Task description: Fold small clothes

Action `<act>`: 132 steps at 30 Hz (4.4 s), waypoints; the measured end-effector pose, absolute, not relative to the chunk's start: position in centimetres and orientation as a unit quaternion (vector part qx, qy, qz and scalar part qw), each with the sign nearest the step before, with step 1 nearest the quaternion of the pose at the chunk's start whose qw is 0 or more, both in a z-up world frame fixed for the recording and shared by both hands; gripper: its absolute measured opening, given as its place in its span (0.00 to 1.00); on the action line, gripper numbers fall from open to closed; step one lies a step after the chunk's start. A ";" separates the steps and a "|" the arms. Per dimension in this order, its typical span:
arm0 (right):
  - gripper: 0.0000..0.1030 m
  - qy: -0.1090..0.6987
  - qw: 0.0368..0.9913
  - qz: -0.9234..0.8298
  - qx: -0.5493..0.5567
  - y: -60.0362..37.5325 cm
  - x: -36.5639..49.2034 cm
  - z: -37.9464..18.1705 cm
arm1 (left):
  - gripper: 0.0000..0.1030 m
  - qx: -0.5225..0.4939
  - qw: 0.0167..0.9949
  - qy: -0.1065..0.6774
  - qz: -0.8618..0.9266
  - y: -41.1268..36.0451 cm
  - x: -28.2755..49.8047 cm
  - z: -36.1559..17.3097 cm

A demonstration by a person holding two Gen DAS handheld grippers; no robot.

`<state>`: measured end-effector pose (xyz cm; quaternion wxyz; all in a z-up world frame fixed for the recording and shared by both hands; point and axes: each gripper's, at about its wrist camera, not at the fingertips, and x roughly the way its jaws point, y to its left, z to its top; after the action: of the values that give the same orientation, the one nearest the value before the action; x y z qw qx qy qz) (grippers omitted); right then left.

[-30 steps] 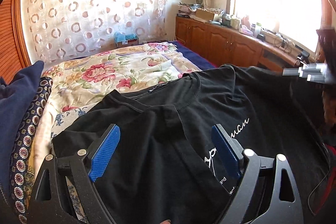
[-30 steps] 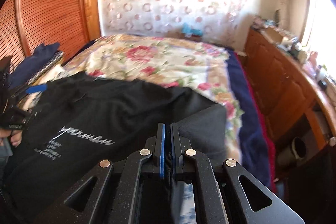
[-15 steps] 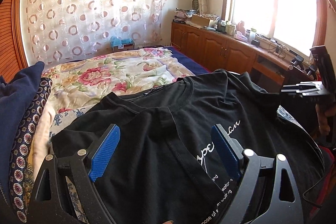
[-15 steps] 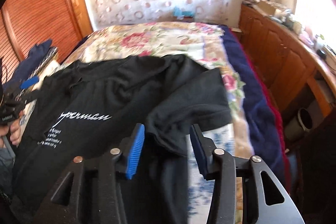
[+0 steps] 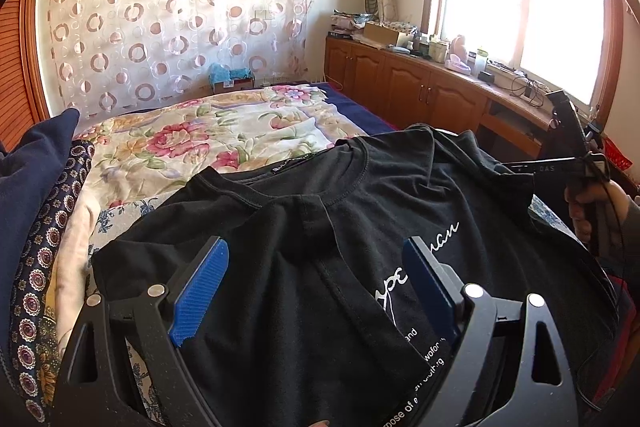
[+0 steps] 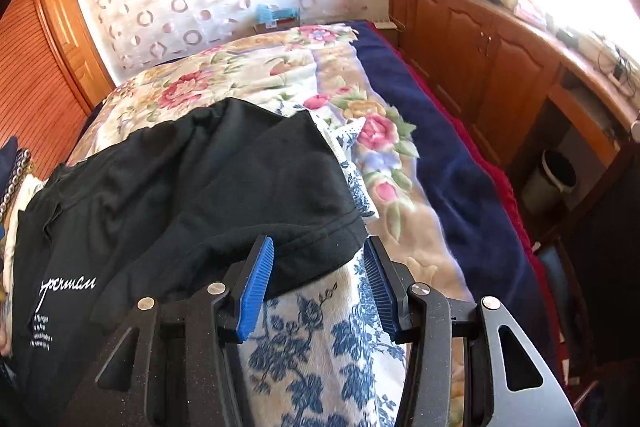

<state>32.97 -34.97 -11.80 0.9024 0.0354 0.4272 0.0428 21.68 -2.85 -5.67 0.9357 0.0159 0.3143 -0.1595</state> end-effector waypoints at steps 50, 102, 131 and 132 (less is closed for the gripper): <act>0.30 0.432 0.884 0.175 -0.047 -25.2 30.2 -10.6 | 0.87 0.000 0.944 0.302 -0.135 -1.4 21.7 -5.2; 0.29 0.444 0.833 0.322 -0.076 -15.6 30.9 -13.7 | 0.87 -0.004 0.950 0.299 -0.093 0.6 22.5 -5.5; 0.59 0.391 0.900 0.173 -0.086 -19.2 36.3 -17.3 | 0.72 0.010 0.917 0.398 0.010 4.9 26.5 -8.1; 0.59 0.392 0.899 0.176 -0.085 -19.5 36.5 -16.8 | 0.72 0.008 0.916 0.402 0.014 5.0 26.6 -8.4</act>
<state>36.53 -19.52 -16.82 0.8992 -0.0846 0.3915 0.1760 26.60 5.03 -8.37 0.9155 0.0076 0.4019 0.0140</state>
